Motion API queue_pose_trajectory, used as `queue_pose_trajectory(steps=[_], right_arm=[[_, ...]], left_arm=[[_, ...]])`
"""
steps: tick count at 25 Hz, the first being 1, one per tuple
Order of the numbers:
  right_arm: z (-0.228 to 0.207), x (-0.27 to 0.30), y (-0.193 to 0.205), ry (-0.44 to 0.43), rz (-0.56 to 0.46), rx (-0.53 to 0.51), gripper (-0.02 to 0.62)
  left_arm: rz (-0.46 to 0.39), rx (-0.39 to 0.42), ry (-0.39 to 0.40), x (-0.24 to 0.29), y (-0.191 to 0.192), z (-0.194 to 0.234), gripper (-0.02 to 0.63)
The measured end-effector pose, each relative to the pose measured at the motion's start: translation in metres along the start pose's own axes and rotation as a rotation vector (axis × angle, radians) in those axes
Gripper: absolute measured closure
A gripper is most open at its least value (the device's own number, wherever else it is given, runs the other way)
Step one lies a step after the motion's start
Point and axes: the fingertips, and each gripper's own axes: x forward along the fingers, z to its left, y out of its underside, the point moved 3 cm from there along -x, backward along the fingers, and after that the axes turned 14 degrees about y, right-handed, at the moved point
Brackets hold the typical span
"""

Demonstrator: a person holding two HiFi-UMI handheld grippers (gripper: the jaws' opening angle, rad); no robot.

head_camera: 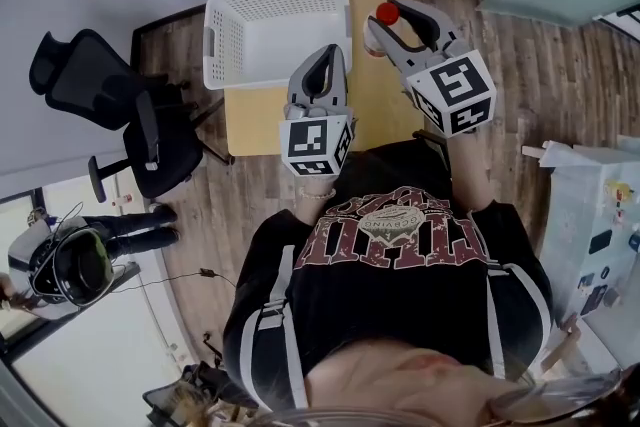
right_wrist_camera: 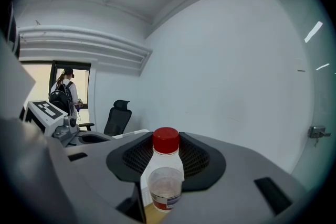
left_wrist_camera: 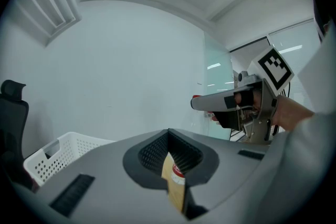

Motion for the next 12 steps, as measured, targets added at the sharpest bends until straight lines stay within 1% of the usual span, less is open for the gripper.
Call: queue_pose_trajectory(steps=[12], right_arm=[[0.005, 0.013, 0.033, -0.016, 0.055, 0.014, 0.440]], left_arm=[[0.010, -0.005, -0.018, -0.005, 0.004, 0.004, 0.560]])
